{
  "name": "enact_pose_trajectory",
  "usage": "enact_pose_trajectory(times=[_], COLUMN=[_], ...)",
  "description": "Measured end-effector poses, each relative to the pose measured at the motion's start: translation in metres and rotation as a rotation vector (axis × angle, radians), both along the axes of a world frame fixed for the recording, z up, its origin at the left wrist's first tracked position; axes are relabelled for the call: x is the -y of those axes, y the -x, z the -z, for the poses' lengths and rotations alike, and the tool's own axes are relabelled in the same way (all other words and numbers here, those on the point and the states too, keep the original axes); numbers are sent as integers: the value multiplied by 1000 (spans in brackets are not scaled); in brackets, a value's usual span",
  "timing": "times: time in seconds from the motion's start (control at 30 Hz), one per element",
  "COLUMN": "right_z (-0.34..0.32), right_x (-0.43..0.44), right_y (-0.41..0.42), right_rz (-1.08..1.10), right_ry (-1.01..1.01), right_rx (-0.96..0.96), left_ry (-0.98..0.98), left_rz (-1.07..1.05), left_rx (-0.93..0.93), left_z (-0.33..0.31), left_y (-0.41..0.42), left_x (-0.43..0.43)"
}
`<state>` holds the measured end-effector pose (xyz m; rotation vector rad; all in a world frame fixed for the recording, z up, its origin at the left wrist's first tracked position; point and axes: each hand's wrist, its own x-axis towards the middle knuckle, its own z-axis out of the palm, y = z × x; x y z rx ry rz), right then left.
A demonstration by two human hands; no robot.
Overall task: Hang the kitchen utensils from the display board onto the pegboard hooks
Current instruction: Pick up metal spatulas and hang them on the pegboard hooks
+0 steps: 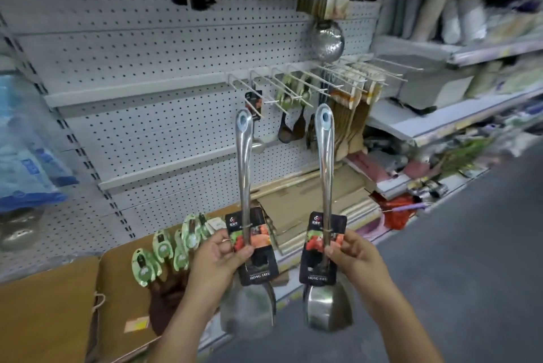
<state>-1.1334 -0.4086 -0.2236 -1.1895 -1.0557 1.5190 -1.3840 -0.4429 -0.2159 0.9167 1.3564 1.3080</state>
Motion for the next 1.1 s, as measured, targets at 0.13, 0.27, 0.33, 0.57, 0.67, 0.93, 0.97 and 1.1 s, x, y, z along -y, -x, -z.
enact_pose_trajectory(times=[0.13, 0.27, 0.33, 0.57, 0.67, 0.93, 0.97, 1.1], right_z=[2, 5, 7, 19, 24, 33, 34, 45], right_x=[-11, -38, -52, -106, -138, -235, -246, -278], right_y=[-56, -116, -144, -206, -211, -224, -226, -231], right_rz=[2, -49, -50, -94, -134, -175, -174, -201], right_ry=[-3, -5, 0, 38, 41, 43, 41, 70], right_rx=[-5, -10, -22, -70, -65, -37, -33, -18], left_ry=[8, 35, 43, 43, 72, 96, 86, 94], left_rz=[-7, -62, -65, -128, -156, -220, -226, -210], left_rx=[-57, -42, -54, -62, -50, -63, -59, -73], left_z=[-2, 3, 3, 14, 28, 49, 46, 43], left_y=[-59, -124, -151, -211, -216, -237, -240, -246], left_x=[-19, -35, -45, -80, -105, -182, -191, -217])
